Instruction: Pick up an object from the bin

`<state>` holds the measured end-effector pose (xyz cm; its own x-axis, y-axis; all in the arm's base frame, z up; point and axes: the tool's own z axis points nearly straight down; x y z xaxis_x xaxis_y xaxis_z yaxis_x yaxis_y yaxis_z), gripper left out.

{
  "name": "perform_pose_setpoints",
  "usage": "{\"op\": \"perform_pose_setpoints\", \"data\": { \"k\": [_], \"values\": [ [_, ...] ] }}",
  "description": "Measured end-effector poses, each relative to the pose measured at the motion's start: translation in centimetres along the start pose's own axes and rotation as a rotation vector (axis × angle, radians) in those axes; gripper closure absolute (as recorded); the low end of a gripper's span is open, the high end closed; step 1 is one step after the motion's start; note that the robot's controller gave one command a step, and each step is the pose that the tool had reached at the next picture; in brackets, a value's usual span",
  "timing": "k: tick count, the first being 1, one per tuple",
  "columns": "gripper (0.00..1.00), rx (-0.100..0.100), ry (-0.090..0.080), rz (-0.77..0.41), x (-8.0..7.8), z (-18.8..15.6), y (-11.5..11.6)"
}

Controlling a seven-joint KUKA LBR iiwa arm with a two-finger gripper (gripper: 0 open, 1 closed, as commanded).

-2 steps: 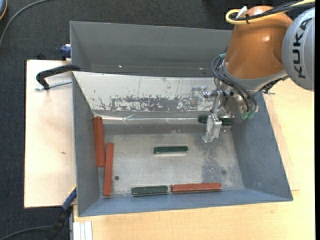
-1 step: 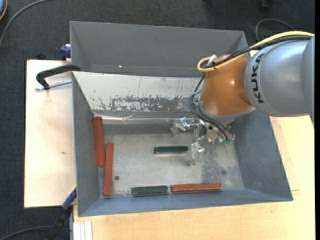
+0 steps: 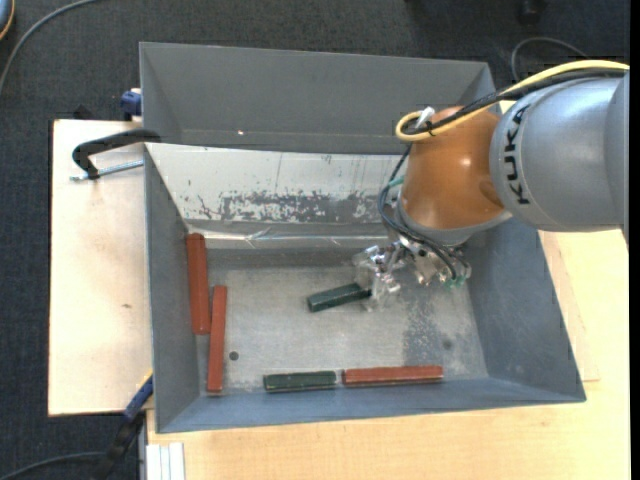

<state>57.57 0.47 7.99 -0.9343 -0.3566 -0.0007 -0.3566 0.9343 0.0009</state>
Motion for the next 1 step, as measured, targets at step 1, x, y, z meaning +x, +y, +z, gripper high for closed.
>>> {"op": "perform_pose_setpoints", "data": {
  "k": [1],
  "values": [
    [1.0,0.003,-0.01,-0.01,1.49,-12.42,1.02]
  ]
}}
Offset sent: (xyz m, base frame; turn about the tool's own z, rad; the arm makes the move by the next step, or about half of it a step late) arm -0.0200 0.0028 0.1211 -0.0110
